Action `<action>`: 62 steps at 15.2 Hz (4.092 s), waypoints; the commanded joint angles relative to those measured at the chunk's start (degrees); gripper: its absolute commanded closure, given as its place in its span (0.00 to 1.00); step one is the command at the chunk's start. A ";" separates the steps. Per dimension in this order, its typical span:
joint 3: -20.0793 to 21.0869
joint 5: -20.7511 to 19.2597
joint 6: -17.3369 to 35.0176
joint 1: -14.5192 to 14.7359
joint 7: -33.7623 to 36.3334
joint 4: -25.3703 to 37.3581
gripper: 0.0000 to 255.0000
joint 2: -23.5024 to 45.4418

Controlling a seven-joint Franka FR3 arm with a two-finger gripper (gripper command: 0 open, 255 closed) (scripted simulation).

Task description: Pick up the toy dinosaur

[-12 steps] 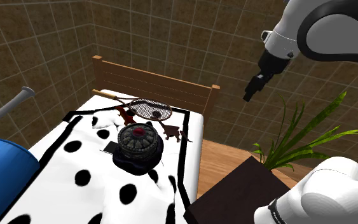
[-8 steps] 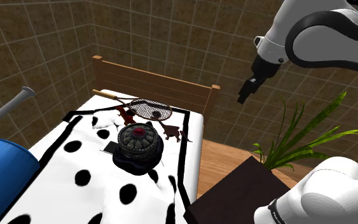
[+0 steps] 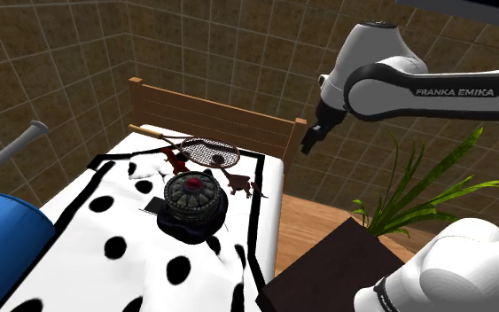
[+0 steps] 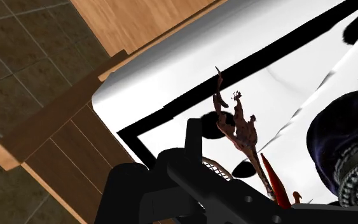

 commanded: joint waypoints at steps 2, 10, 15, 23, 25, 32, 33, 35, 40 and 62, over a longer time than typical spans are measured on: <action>0.31 -0.18 6.37 0.16 0.24 -0.04 0.00 5.88; 0.86 -1.65 20.48 0.07 0.53 3.81 0.00 23.01; 1.15 -3.24 27.21 0.16 1.08 8.86 0.00 34.32; 0.92 -5.82 34.09 1.23 1.77 20.79 0.00 52.41; 0.82 -6.24 35.06 1.62 1.73 24.50 0.00 56.89; 0.64 -6.96 36.69 2.72 1.19 36.38 0.00 69.85; 0.52 -7.06 37.15 2.80 1.29 36.56 0.00 70.48; 0.28 -7.25 38.05 2.98 1.50 36.95 0.00 71.76; -0.15 -7.55 39.60 3.29 1.85 37.78 0.00 74.12; 1.30 -6.40 34.08 2.25 0.59 35.65 1.00 66.52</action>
